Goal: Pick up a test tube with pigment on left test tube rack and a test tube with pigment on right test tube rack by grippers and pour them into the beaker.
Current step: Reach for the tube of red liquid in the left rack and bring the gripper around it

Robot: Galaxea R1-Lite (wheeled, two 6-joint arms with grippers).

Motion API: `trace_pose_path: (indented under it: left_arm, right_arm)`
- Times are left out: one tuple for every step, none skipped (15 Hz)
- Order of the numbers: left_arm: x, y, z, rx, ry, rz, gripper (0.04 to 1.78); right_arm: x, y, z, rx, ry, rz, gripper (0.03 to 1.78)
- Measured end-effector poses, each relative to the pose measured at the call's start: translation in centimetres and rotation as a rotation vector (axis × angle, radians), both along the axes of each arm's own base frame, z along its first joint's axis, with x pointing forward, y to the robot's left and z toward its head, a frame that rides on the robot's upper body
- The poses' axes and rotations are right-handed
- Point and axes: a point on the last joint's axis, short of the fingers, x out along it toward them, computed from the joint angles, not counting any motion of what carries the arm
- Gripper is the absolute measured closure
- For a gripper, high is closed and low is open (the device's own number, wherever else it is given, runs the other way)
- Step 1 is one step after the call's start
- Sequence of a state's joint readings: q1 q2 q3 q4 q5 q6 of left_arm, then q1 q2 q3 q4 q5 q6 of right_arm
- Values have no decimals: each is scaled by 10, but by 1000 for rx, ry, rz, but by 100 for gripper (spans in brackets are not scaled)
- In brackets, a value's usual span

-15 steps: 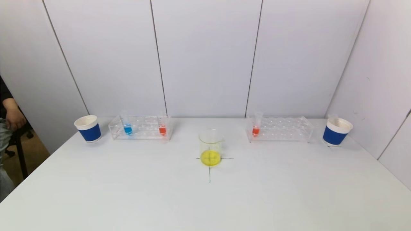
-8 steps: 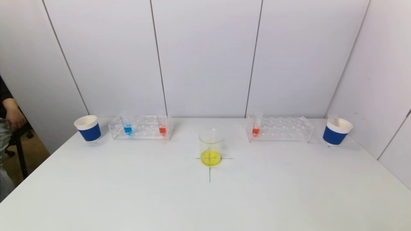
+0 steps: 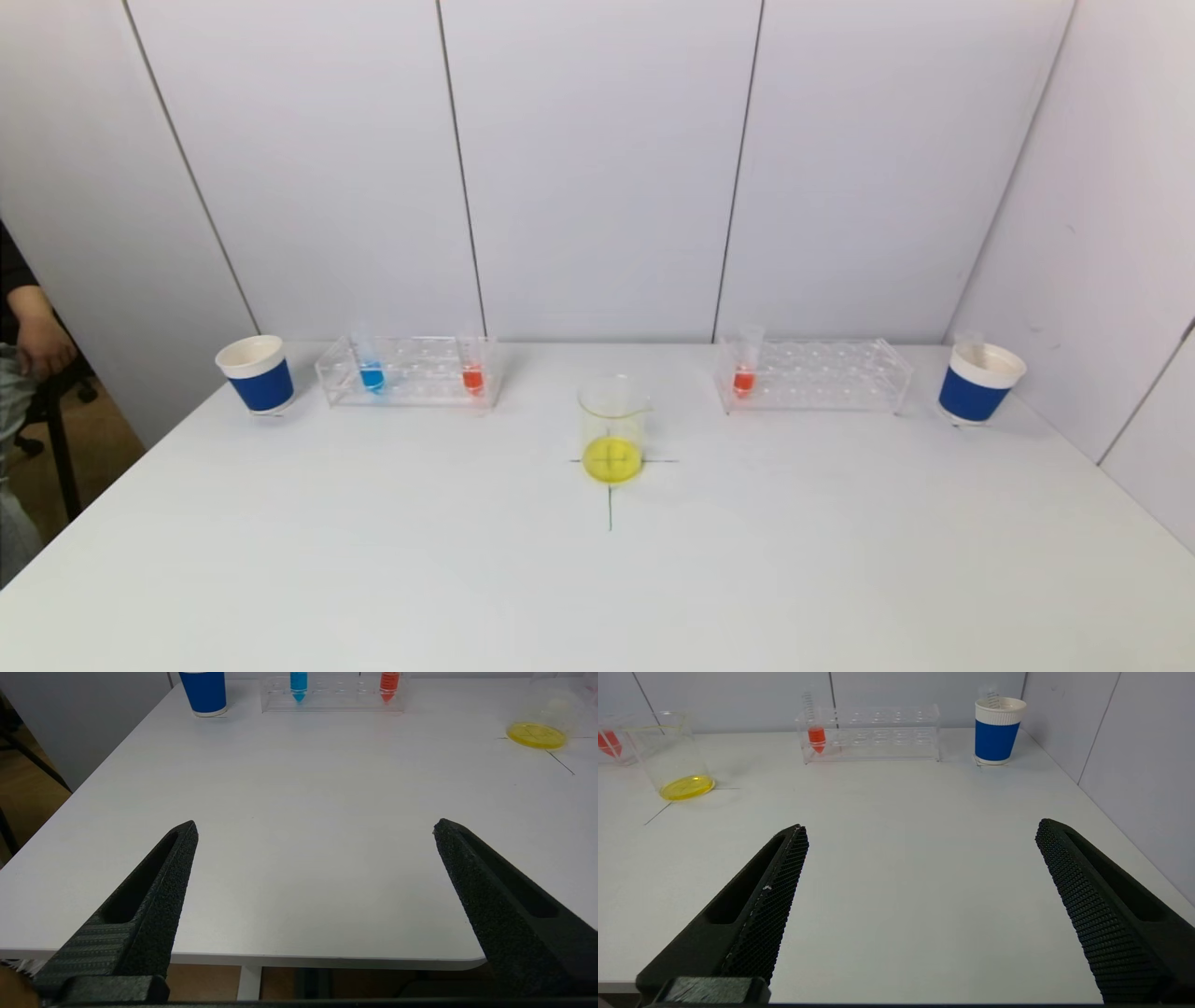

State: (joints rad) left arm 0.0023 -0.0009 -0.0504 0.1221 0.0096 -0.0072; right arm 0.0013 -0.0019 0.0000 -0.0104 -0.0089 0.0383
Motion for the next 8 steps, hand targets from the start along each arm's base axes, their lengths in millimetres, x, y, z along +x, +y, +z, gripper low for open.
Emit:
trace_pose_path:
  left_arm:
    - [0, 0, 0, 5, 0, 0, 6]
    - [0, 0, 1, 7, 1, 0, 6]
    - [-2, 0, 3, 7, -3, -1, 6]
    - [-4, 0, 11, 9, -24, -1, 6]
    - [-8, 0, 22, 9, -51, -1, 6]
    - [-14, 0, 35, 10, -77, -2, 6]
    - [-19, 0, 52, 11, -102, -6, 6]
    - [-23, 0, 69, 12, -117, -8, 6]
  right_arm:
    - [0, 0, 0, 0, 0, 0, 4]
    - [0, 0, 0, 0, 0, -1, 4]
    - [0, 0, 0, 0, 0, 0, 4]
    - [0, 0, 0, 0, 0, 0, 4]
    - [0, 0, 0, 0, 0, 0, 4]
    - [0, 0, 0, 0, 0, 0, 4]
    - [0, 0, 0, 0, 0, 0, 4]
    - [0, 0, 0, 0, 0, 0, 4]
